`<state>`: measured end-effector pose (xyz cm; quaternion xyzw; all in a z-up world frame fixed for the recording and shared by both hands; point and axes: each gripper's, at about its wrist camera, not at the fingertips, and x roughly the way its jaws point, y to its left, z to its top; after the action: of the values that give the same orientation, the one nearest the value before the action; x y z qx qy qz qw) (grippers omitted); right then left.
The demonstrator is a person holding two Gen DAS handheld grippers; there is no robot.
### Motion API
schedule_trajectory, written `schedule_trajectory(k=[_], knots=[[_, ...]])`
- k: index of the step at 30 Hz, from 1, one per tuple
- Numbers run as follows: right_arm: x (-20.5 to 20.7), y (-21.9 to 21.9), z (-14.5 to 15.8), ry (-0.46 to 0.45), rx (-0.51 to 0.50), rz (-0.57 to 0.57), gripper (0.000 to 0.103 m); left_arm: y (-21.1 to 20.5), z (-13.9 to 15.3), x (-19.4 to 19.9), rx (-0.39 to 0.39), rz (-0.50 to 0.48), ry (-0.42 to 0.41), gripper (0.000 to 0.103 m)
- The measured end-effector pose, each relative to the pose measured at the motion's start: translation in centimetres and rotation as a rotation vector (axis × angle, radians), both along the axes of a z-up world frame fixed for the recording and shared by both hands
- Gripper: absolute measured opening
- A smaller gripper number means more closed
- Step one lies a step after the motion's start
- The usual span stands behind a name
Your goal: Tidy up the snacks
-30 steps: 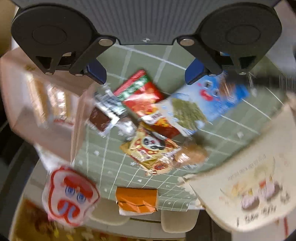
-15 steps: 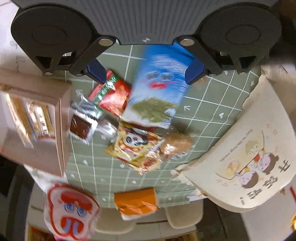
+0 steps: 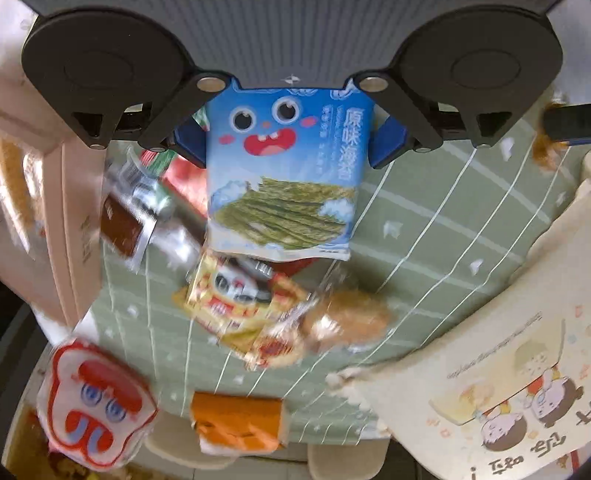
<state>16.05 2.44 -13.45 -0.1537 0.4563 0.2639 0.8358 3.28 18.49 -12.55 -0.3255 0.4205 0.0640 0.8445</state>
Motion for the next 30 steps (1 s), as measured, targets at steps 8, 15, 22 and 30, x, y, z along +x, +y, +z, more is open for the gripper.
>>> schedule_trajectory(k=[8,15,22,30], knots=[[-3.3,-7.7,3.6,0.029,0.064,0.03,0.084,-7.3,0.7,3.0,0.031,-0.268,0.061,0.024],[-5.0,-19.0,9.4,-0.069,0.114,-0.112,0.084,-14.3,6.8,6.5,0.03,-0.516,-0.089,0.024],[-3.1,-26.9,19.5,-0.391,0.245,-0.305,0.084,-19.2,16.4,15.7,0.206,-0.566,-0.402,0.024],[1.5,-28.2,20.7,-0.429,0.247,-0.354,0.084,-22.8,9.1,26.0,0.05,-0.573,-0.178,0.024]])
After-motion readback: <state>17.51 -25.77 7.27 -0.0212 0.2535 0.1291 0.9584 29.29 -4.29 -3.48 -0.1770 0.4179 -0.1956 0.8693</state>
